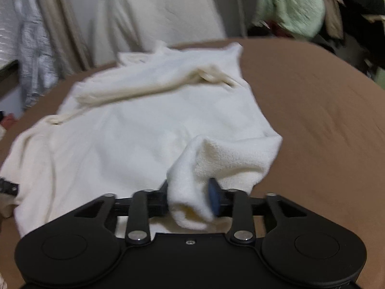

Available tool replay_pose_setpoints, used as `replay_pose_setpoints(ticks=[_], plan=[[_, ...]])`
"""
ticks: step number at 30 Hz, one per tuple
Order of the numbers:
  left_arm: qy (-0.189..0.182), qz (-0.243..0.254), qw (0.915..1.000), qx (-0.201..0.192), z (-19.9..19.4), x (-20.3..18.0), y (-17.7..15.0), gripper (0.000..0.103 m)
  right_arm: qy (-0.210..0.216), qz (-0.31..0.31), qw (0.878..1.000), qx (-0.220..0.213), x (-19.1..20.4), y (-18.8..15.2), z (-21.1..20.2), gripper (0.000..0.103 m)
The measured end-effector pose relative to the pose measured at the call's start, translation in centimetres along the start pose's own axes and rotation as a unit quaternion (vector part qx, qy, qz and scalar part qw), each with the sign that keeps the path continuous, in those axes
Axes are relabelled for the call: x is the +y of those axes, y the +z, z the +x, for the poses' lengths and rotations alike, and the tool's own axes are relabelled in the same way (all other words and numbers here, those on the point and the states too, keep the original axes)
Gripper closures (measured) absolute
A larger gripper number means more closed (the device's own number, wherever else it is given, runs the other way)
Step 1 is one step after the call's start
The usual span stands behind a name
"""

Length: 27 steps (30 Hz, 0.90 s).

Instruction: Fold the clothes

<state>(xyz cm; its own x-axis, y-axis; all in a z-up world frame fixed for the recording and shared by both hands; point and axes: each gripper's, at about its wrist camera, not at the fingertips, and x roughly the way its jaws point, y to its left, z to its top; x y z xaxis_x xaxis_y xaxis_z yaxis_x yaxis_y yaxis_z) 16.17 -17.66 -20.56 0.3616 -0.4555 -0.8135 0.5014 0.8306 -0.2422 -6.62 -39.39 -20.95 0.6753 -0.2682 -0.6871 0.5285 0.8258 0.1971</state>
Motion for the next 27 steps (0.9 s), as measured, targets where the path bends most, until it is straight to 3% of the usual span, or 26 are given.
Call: replay_pose_setpoints(ticks=[3,5,7,11,16,21,27], plan=[[0.008,0.036,0.9986,-0.037,-1.2,-1.3,-0.1,0.082,0.014,0.031,0.999,0.009,-1.1,0.3,-0.1,0.054],[0.008,0.049,0.9973,-0.055,-1.8,-1.9,-0.3,0.083,0.016,0.036,0.999,0.009,-1.6,0.5,-0.3,0.077],[-0.002,0.047,0.9959,-0.077,-2.9,-2.1,0.1,0.083,0.025,0.043,0.999,0.000,-2.0,0.9,-1.0,0.086],[-0.020,0.040,0.9932,-0.107,-4.6,-1.8,1.4,0.083,0.035,0.040,0.998,-0.018,-2.1,1.9,-2.4,0.088],[0.002,0.037,0.9950,-0.092,-4.4,-1.6,1.1,0.083,-0.004,-0.022,0.999,-0.028,-0.4,3.2,-3.8,0.090],[0.015,0.046,0.9942,-0.096,-5.8,-1.4,1.0,0.083,0.002,-0.028,0.999,-0.041,-0.4,4.2,-5.5,0.091],[0.007,0.001,0.9957,-0.093,-6.2,0.6,1.0,0.083,0.000,-0.042,0.997,-0.070,-0.8,5.1,-6.9,0.092]])
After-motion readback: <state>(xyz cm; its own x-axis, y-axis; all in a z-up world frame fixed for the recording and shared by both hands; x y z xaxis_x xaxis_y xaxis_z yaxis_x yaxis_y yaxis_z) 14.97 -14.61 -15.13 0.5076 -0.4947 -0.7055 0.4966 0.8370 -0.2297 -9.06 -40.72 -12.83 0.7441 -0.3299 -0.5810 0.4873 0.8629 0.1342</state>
